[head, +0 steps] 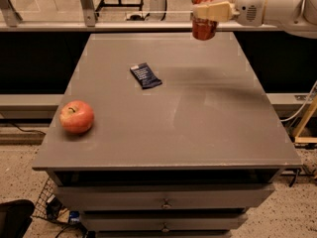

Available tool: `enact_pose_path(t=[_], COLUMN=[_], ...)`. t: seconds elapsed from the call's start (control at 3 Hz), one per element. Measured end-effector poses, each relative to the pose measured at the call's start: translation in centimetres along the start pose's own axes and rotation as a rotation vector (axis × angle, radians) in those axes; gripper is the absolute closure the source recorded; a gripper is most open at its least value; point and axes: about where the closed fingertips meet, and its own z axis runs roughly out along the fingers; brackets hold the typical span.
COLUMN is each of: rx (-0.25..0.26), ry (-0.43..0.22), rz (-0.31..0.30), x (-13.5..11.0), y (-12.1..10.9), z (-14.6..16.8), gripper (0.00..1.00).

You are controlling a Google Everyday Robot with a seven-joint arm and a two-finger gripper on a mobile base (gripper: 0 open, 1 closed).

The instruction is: Pick coke can

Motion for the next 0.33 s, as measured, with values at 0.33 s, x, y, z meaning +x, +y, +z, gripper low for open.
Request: enact_pose_path(t=[0.33], rx=[-0.018], ry=[-0.013], rz=[-0.041], x=[-2.69], y=[1.11], z=[-0.19], gripper=[1.0])
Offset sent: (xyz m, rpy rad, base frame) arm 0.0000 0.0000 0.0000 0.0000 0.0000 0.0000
